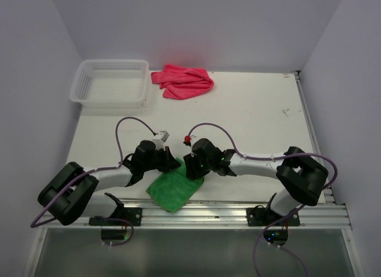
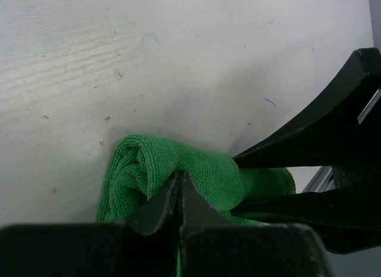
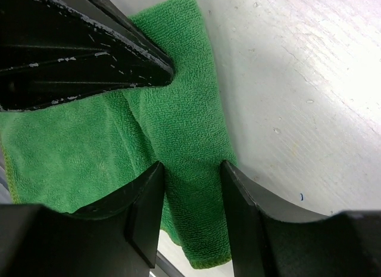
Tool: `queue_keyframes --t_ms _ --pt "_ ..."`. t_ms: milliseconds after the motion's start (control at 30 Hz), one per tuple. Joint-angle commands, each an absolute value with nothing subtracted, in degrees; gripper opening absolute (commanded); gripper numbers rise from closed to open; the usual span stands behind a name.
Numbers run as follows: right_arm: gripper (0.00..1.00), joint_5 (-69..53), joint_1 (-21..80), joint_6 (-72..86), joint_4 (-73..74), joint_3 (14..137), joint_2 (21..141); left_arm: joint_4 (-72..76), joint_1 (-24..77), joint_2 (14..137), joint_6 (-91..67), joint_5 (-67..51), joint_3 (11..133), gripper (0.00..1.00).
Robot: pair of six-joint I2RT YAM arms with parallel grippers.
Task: Roll the towels
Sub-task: Roll the towel
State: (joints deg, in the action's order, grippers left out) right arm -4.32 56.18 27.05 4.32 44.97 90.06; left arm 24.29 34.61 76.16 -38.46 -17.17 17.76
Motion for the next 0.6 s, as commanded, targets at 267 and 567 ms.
queue_keyframes --t_ms 267,567 --pt "0.49 -6.5 56.0 25.0 7.0 45.2 85.3 21.1 34.3 76.1 -37.9 -13.9 14.2 0.00" --pt "0.53 -7.6 56.0 24.3 9.6 48.3 84.6 21.0 34.3 75.8 -38.5 -14.5 14.9 0.00"
